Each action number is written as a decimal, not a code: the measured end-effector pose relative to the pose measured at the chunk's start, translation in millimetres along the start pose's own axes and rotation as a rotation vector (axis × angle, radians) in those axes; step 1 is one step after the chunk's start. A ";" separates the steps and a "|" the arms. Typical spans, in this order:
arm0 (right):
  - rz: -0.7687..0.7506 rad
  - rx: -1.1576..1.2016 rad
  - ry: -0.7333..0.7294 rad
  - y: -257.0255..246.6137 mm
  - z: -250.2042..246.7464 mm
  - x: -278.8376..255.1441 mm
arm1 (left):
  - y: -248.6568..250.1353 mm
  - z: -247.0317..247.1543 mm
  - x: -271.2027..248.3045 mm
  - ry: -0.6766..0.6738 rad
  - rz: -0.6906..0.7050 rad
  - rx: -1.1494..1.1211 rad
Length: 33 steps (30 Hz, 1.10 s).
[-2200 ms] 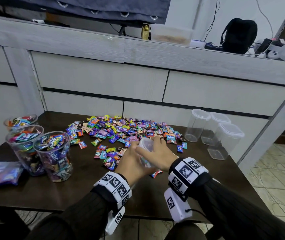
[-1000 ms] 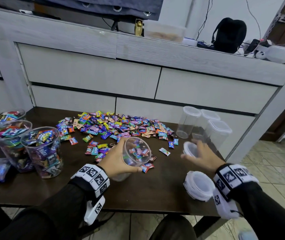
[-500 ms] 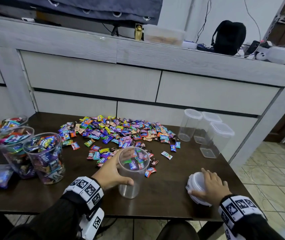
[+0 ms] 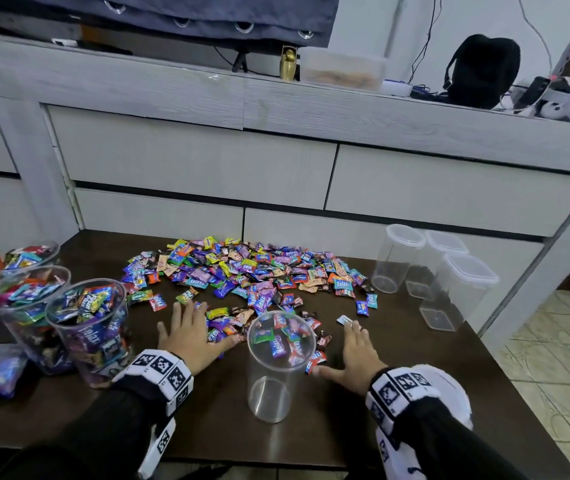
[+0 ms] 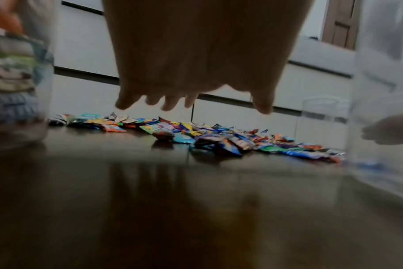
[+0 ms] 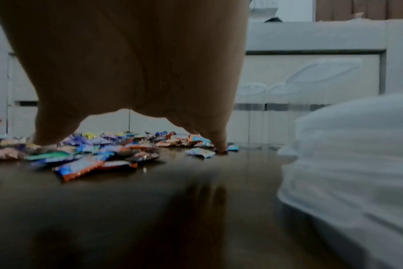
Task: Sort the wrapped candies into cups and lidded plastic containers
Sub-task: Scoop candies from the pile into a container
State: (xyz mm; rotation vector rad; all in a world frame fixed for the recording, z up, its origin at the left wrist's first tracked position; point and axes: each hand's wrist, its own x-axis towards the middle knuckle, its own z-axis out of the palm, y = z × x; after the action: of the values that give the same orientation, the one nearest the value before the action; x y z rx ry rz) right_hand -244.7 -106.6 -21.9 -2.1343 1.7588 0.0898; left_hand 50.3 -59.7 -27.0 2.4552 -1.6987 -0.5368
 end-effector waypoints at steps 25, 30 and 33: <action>-0.112 -0.161 0.034 -37.0 -13.6 123.2 | -10.8 -48.2 104.4 0.249 -0.556 -0.144; 0.098 -0.102 0.106 -10.1 -20.5 144.6 | -25.4 -56.6 103.0 0.068 -0.765 -0.144; 0.281 -0.047 0.127 7.8 -21.7 157.9 | -27.8 -47.4 110.7 0.069 -0.767 -0.118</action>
State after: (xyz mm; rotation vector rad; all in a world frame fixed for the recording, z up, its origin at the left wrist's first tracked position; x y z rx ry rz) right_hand -221.7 -262.4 -48.0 -1.9485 2.1428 0.0710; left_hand 125.9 -156.8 -15.6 2.9238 -0.6185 -0.5739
